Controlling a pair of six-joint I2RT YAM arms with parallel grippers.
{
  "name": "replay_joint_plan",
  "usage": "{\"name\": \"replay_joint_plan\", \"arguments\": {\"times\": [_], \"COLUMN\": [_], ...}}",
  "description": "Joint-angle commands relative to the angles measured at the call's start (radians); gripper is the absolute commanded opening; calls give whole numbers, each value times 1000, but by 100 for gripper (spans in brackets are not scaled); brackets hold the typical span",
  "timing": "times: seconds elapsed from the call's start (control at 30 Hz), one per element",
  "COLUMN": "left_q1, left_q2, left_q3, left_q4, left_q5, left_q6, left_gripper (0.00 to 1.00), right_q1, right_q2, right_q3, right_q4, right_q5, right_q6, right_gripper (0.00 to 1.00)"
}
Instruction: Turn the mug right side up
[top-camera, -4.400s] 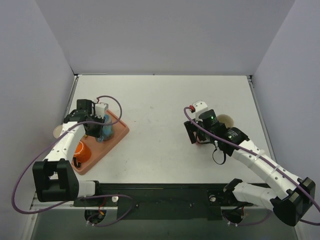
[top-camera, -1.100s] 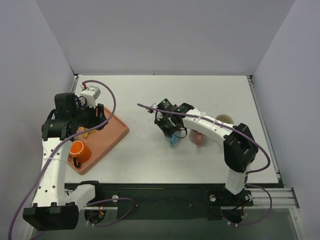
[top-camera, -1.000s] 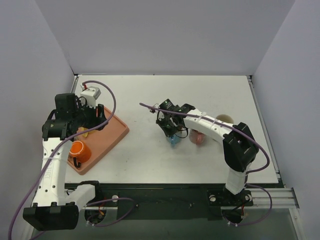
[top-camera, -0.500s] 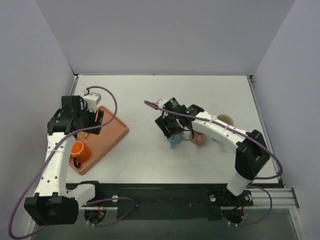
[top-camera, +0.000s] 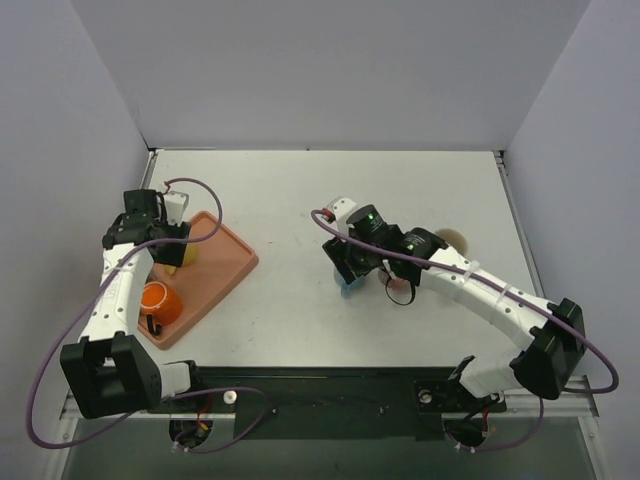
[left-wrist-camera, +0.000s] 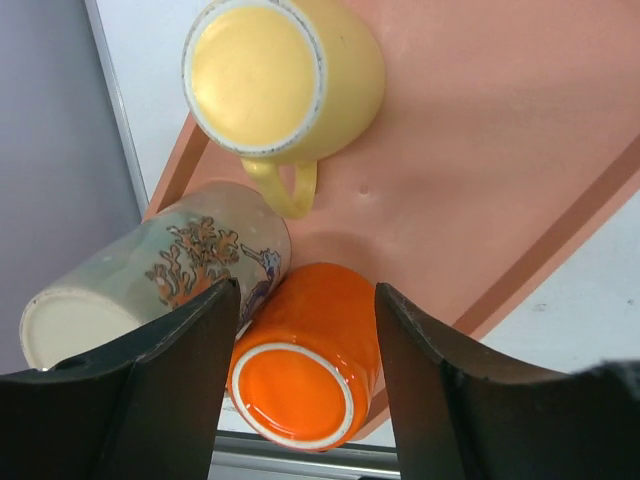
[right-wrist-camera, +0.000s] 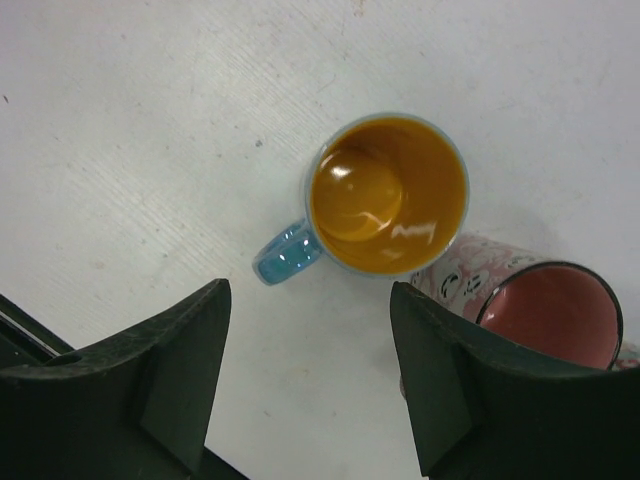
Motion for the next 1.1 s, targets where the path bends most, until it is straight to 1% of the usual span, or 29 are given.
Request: {"name": "replay_joint_plan", "arguments": {"times": [0.0,0.03,0.17,0.23,0.47,0.6,0.7,0.73,0.83,0.97,1.03,1.07], "left_q1": [15,19,20,23,22,22,22,20,35,49,49,49], "left_q2": [38,47,109,141,205,207,187,184,237,287,294,300], "left_q3": [1,1,4,11,-4,-12,-24,-36,-30,-4,-15,-15], "left_q4": [126,134,163,175,235,235,225,229,261,263,298,307], "left_q5": [-15,-18,-21,-52,-57,-23,31,28,-81,-84,-72,-73], "left_q6": [12,9,-19,-33,-45,-53,-57,-57,-80,-100,-100,-108], "left_gripper": [63,61,58,57,55,54,54,54,54,52,49,41], "right_q1": [0,-1,-12,-21,-27,-27,-27,-26,-27,-26,-26,-27], "right_q2": [-98,-116,-148,-161,-208,-224,-230,-233,-225,-222,-219,-219], "right_q3": [-89,-101,-164,-182,-235,-251,-261,-267,-267,-268,-268,-267], "right_q4": [41,55,64,64,78,98,104,115,123,118,120,120], "right_q5": [107,116,111,114,90,81,79,81,85,76,81,81], "right_q6": [30,30,8,-24,-65,-59,-62,-62,-65,-67,-68,-67], "right_gripper": [60,60,60,60,60,60,60,60,60,59,59,60]}}
